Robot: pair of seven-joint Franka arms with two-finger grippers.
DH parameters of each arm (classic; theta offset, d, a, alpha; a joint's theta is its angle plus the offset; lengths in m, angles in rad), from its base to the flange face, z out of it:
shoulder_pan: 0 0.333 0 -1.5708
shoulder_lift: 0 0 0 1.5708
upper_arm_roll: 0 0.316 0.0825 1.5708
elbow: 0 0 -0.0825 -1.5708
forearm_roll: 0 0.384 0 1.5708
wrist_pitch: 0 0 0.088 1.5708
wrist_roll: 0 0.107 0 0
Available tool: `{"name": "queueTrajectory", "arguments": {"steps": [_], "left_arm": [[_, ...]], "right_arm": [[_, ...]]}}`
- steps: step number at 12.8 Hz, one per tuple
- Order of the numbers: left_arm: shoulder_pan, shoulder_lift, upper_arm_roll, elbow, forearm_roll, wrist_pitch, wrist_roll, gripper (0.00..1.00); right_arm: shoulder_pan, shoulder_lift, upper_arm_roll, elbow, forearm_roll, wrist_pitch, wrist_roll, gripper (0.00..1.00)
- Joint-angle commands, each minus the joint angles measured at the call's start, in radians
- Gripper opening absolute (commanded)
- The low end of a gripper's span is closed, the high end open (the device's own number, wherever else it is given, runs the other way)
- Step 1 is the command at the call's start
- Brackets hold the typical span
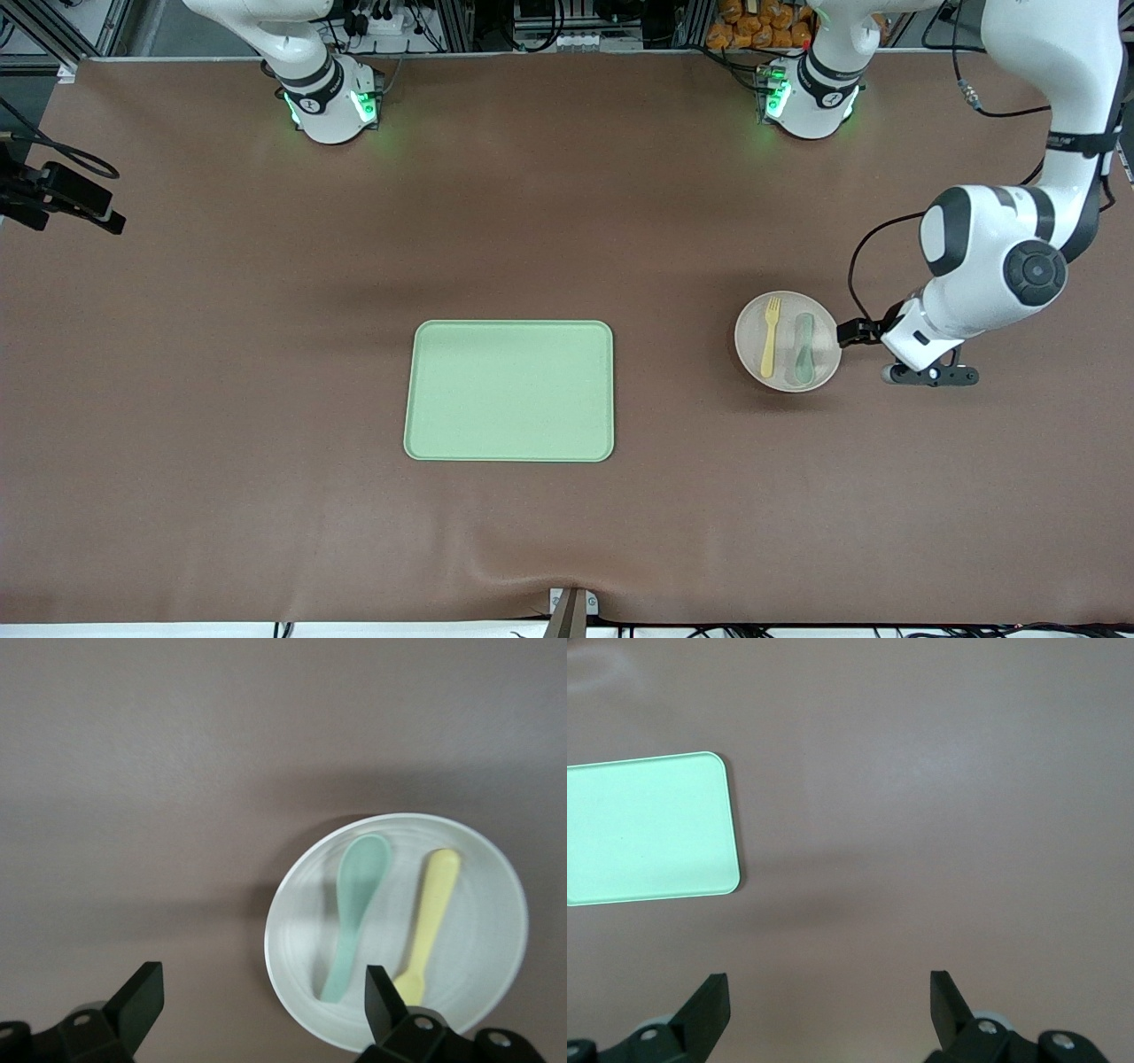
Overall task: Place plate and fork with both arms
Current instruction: 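Close the left gripper on the rim of the white plate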
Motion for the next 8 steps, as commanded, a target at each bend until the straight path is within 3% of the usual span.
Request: {"name": "queueTrajectory", "arguments": {"steps": [1,4,8], "left_arm": [[0.029,0.059,-0.012,0.002,-0.032,0.039,0.039,0.9],[0.058,0.107,-0.015,0.004,-0.178,0.058,0.175,0.75],[0.067,0.134,-0.015,0.009,-0.189,0.061,0.2,0.58]], "right_arm": [[-0.021,0.009,0.016,0.021,0.019,-0.014,-0.011,1.0],[-0.021,0.009,0.016,0.021,0.019,-0.014,-0.011,1.0],[-0.018,0.011,0.017,0.021,0.017,-0.014,-0.014,1.0]]}}
